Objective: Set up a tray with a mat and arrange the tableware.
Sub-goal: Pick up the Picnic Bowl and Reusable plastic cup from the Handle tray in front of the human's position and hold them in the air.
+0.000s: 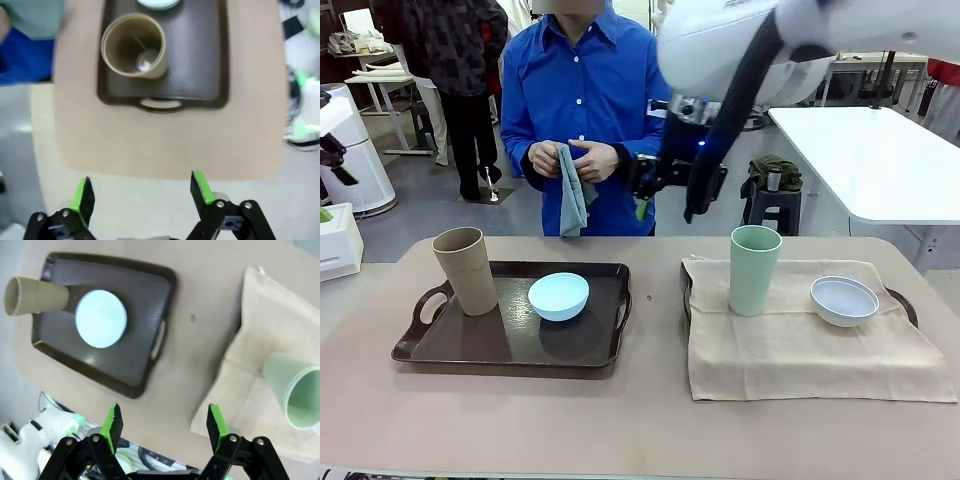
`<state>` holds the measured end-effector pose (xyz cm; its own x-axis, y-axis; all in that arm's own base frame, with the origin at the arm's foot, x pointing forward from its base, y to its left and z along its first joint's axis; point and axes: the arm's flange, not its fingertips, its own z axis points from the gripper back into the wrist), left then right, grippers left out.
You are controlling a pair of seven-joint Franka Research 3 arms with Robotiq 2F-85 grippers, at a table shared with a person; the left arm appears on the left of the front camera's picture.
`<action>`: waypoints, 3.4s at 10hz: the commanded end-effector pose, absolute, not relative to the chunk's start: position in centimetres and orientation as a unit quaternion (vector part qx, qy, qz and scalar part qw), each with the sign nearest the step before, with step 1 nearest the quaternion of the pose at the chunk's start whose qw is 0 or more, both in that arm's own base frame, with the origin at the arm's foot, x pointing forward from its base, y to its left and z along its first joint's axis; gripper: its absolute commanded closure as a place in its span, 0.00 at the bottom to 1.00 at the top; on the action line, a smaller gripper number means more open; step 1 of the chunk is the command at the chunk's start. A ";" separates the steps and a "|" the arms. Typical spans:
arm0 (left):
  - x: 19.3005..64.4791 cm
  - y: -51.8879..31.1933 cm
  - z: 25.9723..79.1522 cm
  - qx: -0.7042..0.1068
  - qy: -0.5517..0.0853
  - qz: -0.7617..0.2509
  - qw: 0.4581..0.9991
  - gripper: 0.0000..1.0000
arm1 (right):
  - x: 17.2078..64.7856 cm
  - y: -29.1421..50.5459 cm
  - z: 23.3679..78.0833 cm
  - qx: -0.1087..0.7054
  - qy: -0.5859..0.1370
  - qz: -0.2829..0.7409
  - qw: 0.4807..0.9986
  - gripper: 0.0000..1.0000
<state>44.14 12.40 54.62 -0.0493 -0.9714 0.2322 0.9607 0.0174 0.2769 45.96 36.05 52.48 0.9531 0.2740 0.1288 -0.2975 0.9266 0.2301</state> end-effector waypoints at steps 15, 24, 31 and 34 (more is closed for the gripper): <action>51.0 15.5 44.3 -0.291 -0.280 -0.690 0.601 0.00 | 50.3 50.4 42.4 0.035 -0.001 0.098 0.995 0.13; 51.0 13.6 37.9 -0.327 -0.342 -0.638 0.607 0.00 | 49.4 51.0 37.4 0.091 0.030 0.070 0.993 0.13; 53.1 13.0 33.0 -0.340 -0.346 -0.612 0.625 0.00 | 49.7 51.4 34.4 0.071 0.075 0.064 0.993 0.13; 53.8 11.5 31.7 -0.355 -0.336 -0.621 0.612 0.00 | 49.6 51.9 33.5 0.063 0.078 0.062 0.993 0.13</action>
